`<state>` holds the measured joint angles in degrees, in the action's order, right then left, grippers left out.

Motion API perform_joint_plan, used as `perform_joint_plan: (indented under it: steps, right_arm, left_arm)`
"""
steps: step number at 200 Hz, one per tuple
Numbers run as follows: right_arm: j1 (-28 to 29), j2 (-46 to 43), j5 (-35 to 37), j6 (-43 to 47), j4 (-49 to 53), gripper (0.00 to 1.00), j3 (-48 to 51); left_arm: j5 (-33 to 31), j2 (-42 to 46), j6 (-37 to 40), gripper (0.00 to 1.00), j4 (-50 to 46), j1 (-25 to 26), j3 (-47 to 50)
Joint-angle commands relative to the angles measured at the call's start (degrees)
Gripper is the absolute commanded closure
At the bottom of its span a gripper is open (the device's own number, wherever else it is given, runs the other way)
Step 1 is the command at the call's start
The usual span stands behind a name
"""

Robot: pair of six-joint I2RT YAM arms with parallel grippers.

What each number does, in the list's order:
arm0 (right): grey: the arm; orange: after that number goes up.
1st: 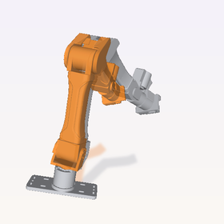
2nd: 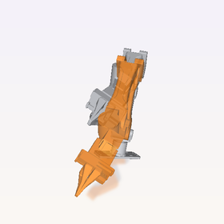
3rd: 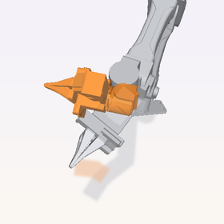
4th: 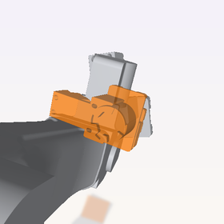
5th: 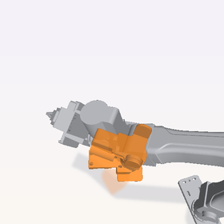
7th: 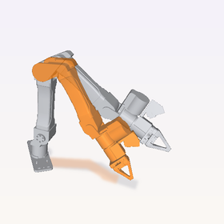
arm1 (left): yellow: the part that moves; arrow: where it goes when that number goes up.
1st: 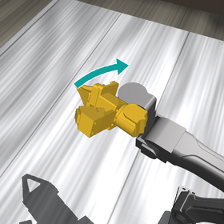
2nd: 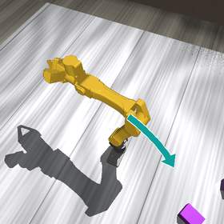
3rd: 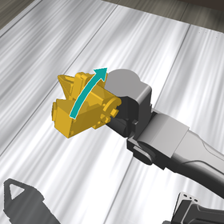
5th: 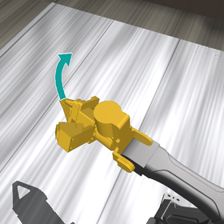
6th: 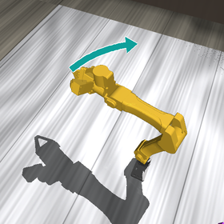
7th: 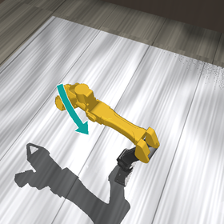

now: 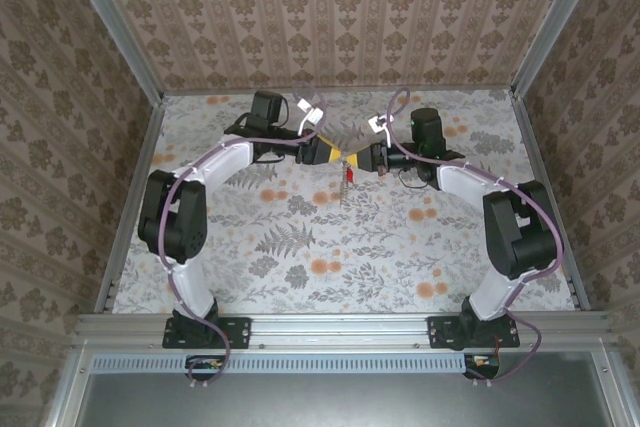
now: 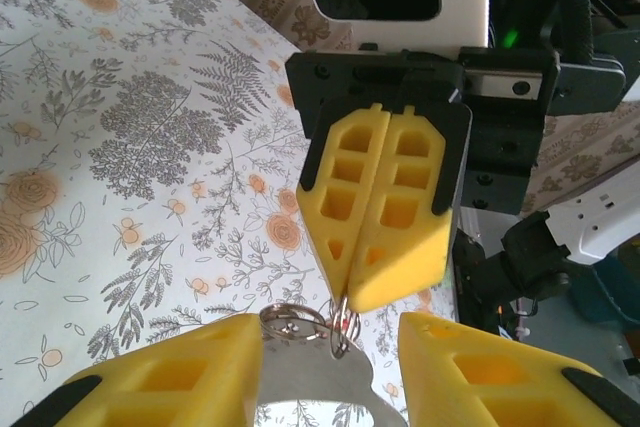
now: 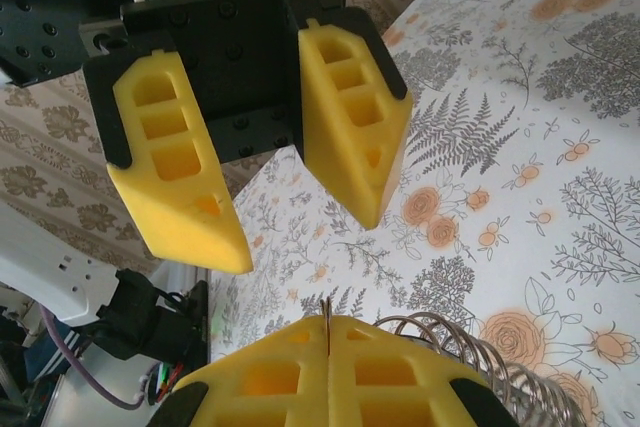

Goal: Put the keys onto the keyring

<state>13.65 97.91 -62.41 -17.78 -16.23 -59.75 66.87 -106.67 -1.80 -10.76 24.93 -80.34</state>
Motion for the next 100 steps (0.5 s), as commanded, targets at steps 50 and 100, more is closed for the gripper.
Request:
perform_joint_plan:
  steps: [50, 100]
  right_arm:
    - [-0.46, 0.19, -2.28, -2.78, -5.66, 1.00, 0.45]
    - [-0.39, 0.16, -2.32, -4.02, -7.41, 1.00, 1.30]
  left_arm:
    - [2.83, -2.13, 1.45, 0.59, 0.49, 0.86, -1.80]
    - [2.91, -2.56, 1.25, 0.63, 0.81, 2.96, -2.62]
